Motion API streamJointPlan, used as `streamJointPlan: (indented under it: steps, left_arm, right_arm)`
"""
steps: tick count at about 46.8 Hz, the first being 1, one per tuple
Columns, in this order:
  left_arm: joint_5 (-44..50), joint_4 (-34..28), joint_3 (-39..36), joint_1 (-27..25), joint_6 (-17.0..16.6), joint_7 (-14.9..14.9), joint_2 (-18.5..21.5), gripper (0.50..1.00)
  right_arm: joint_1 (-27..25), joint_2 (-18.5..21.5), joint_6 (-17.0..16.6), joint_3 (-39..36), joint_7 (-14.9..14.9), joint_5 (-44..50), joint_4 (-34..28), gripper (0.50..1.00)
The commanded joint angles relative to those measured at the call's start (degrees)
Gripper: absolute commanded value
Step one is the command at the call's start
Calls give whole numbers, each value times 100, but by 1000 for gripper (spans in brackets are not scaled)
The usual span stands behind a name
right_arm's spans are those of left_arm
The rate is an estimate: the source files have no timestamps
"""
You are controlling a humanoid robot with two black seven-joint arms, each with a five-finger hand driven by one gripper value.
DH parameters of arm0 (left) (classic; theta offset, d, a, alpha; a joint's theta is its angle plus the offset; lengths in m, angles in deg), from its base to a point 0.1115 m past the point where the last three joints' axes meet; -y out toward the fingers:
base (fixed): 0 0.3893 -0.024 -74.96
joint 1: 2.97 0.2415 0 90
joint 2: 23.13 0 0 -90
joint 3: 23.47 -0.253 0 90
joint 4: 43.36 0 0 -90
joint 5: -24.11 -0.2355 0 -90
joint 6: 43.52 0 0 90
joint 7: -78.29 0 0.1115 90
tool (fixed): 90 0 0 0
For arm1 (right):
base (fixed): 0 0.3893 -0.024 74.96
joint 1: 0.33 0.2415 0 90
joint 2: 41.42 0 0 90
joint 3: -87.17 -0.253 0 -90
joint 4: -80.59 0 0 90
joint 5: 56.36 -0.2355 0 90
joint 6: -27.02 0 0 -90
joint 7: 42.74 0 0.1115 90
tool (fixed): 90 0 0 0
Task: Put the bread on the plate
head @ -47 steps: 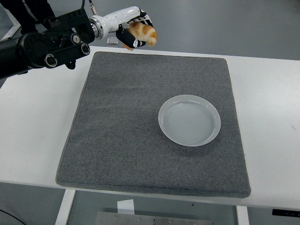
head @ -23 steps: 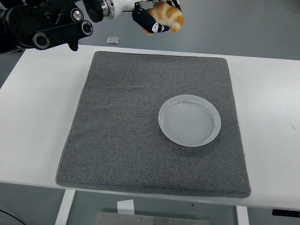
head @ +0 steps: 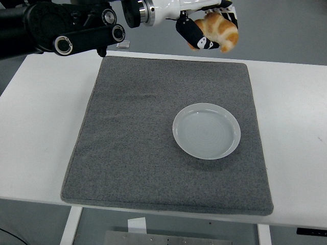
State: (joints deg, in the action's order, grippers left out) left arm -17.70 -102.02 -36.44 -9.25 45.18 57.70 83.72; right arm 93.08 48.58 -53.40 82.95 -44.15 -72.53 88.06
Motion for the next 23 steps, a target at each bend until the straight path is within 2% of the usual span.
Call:
streamJointPlan:
  steps: [1, 13, 23]
  left_arm:
    - [-3, 4, -4, 56, 25, -76, -164, 500]
    - [-73, 92, -83, 250, 43, -147, -604, 500]
    - [-371, 268, -100, 557, 34, -155, -815, 500]
  right_arm:
    - [2, 0, 0, 0, 0, 0, 0, 952]
    - [2, 0, 0, 0, 0, 0, 0, 952]
    - [2, 0, 0, 0, 0, 0, 0, 952]
